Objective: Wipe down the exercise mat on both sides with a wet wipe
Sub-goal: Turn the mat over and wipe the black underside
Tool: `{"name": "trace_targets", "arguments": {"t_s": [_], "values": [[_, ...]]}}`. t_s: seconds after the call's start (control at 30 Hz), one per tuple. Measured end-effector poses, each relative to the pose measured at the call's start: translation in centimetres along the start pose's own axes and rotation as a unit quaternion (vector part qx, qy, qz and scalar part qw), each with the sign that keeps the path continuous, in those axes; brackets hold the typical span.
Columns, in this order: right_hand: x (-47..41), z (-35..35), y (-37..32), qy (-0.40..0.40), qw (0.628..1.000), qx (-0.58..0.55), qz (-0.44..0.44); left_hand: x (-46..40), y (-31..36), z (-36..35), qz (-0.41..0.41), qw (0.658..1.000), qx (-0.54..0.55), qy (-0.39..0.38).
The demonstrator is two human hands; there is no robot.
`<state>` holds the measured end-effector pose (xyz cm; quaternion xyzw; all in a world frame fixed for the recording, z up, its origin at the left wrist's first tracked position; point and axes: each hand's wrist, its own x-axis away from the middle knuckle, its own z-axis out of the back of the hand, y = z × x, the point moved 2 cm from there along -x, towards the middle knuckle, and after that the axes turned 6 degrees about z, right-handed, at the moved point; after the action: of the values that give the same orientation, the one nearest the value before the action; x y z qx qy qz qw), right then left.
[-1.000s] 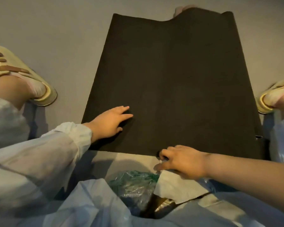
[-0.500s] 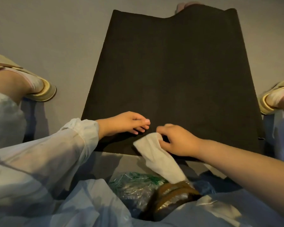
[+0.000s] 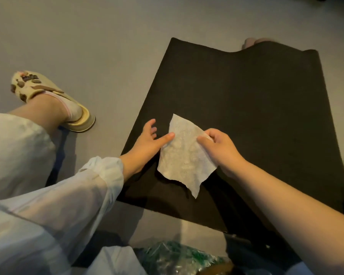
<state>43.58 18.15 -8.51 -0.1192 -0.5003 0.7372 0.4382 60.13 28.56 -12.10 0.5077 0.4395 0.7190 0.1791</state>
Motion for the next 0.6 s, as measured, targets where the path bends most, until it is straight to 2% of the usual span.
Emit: {"name": "trace_targets", "arguments": {"t_s": [0.03,0.07,0.13,0.23,0.37,0.5,0.6], "values": [[0.0,-0.2,0.0,-0.010,1.000,-0.009,-0.011,-0.1,0.5,0.2,-0.039,0.998,-0.021,0.044],[0.0,-0.5,-0.1,-0.022,0.999,-0.015,-0.020,-0.1,0.9,0.2,-0.072,0.995,-0.033,0.053],[0.0,-0.9,-0.5,-0.044,0.998,-0.024,-0.028,-0.1,1.5,-0.1,-0.104,0.992,-0.078,-0.001],[0.1,-1.4,-1.5,-0.063,0.996,-0.065,-0.014,0.3,1.5,-1.0,-0.085,0.979,-0.145,-0.119],[-0.1,-2.1,-2.6,-0.089,0.992,-0.092,0.009,0.6,1.2,-1.2,-0.067,0.974,-0.163,-0.144],[-0.6,-2.7,-2.5,-0.078,0.995,-0.042,0.048,0.4,0.0,-0.6,0.008,0.978,-0.097,-0.186],[-1.2,-2.3,-1.6,0.008,0.985,0.137,0.107,-0.1,-0.5,-0.3,0.078,0.978,-0.029,-0.192]]}}
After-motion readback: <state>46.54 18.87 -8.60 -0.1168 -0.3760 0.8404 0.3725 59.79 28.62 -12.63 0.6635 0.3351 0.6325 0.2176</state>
